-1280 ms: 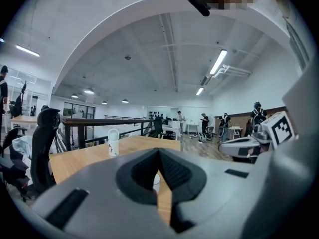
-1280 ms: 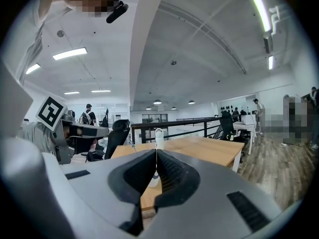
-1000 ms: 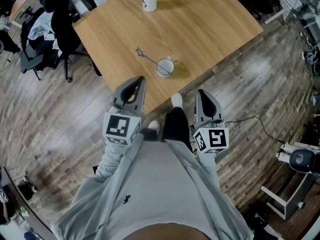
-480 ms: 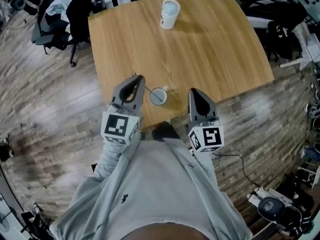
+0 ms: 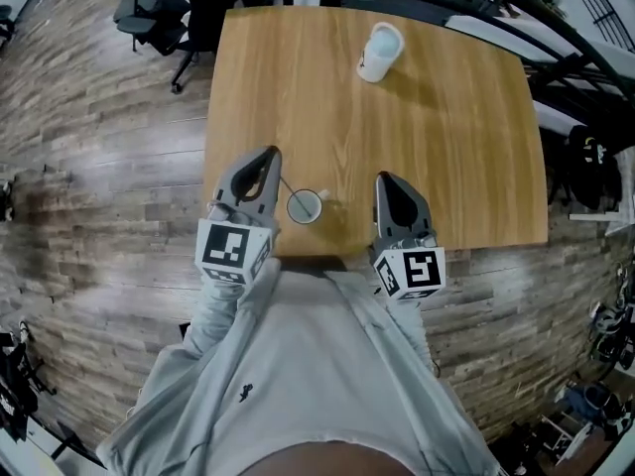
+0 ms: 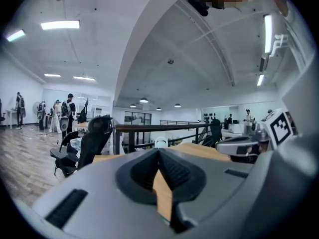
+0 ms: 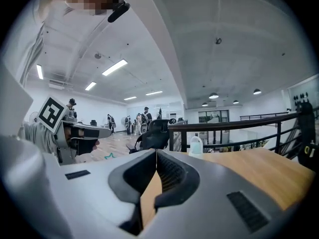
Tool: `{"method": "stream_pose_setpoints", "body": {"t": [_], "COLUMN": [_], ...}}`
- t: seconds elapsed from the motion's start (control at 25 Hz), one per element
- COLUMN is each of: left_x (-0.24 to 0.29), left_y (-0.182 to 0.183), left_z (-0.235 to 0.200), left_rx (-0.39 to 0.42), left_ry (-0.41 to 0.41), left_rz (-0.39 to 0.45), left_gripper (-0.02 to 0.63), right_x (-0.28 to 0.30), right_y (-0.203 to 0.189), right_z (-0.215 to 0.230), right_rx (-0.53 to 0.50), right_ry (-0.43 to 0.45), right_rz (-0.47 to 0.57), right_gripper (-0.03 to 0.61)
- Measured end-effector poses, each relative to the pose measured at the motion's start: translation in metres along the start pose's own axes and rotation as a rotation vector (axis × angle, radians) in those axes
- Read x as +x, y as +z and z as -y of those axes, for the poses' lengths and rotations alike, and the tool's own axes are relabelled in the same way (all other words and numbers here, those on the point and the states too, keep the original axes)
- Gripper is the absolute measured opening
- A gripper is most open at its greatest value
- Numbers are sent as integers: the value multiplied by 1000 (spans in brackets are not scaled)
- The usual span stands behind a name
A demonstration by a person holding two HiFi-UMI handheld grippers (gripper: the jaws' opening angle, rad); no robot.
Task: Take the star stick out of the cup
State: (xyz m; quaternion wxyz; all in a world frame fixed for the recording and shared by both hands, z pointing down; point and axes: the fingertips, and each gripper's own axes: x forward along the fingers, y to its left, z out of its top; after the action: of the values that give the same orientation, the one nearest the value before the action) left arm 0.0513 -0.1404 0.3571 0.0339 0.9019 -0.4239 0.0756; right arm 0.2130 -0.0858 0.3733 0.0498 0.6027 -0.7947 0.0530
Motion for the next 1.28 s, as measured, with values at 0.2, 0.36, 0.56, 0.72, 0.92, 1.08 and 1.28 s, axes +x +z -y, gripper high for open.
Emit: {"method": "stream_pose_setpoints", "body": {"t": [0.2, 0.36, 0.56, 0.72, 0.92, 1.08, 1.28], "left_x": [-6, -9, -11, -16, -20, -21, -22], "left_y": [-2, 1, 3, -1, -11, -19, -28], "left_z": [-10, -20, -32, -42, -45, -45, -41], "left_rx": [-17, -23, -38, -49, -55, -61, -68], "left_ry": [60, 75, 85, 102, 109, 113, 98], "left_rz": [-4, 6, 16, 11, 0, -22, -47], "left_gripper": [20, 20, 20, 20, 20, 20, 21], "right_x": [12, 26, 39, 46, 50, 52, 53], "right_y": [2, 6, 9, 7, 1, 0, -3], "right_z": [-5, -14, -22, -32, -37, -40, -45], "right_rx": [-1, -11, -18, -25, -27, -30, -29], "right_ry": [57, 85, 106, 123, 135, 141, 144], "right_rz": [1, 1, -10, -21, -40, -45, -54], "right_gripper": [17, 17, 17, 17, 17, 17, 17]}}
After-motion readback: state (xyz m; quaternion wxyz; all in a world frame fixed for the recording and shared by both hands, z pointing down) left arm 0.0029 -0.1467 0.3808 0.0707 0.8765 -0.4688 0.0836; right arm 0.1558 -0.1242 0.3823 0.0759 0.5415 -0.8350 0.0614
